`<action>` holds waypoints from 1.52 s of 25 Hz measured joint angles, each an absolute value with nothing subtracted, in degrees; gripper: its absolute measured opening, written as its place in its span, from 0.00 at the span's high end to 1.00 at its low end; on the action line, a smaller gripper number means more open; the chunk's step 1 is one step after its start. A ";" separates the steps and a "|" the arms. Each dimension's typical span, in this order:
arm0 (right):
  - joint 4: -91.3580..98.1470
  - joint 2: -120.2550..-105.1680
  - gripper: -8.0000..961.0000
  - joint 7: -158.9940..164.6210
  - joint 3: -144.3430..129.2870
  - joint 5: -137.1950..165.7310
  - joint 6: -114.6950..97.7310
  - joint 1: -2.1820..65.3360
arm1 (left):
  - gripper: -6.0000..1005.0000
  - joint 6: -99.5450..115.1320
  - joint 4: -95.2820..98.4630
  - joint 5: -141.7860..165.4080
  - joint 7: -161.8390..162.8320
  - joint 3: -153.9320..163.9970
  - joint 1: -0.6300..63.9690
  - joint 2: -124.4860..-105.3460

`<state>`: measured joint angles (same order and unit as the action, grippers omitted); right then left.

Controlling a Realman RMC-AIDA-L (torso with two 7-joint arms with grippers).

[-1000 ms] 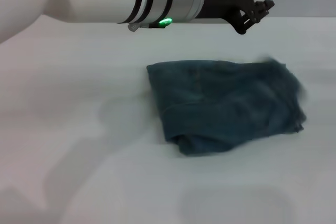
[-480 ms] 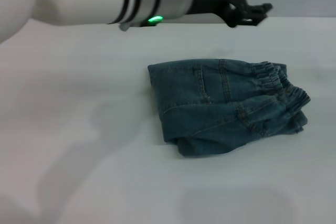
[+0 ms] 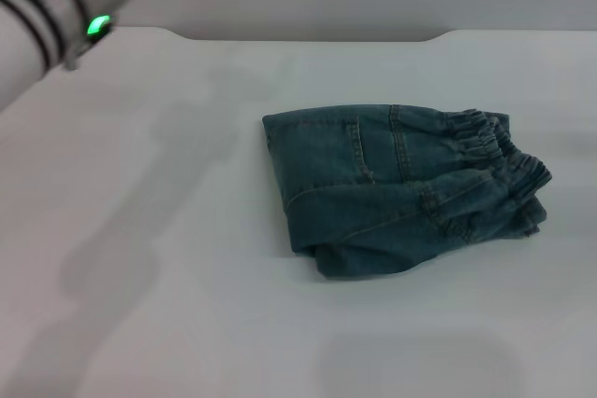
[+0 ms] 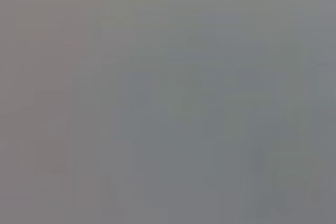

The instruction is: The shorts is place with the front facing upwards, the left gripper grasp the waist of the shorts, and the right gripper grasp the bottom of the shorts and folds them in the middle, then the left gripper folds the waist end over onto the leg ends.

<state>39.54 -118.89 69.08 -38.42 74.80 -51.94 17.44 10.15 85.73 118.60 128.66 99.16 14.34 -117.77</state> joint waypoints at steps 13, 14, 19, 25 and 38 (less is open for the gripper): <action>31.58 -118.86 0.51 54.67 -37.97 57.84 -61.39 17.02 | 0.17 -21.36 59.25 119.55 140.03 101.05 17.70 -117.65; 31.42 -118.86 0.51 54.65 -37.76 57.74 -61.46 17.09 | 0.17 -23.28 57.16 120.66 142.80 101.11 18.04 -117.63; 31.08 -118.90 0.51 54.58 -36.97 57.54 -62.82 17.44 | 0.17 -34.73 47.75 128.64 160.89 101.20 19.22 -117.50; 29.44 -118.92 0.51 54.54 -36.46 56.86 -66.46 17.58 | 0.17 -42.75 45.72 130.98 165.26 103.78 19.87 -117.46; 27.24 -118.86 0.51 54.53 -35.76 53.14 -72.11 14.82 | 0.17 -12.38 49.09 134.01 163.83 91.36 26.30 -116.16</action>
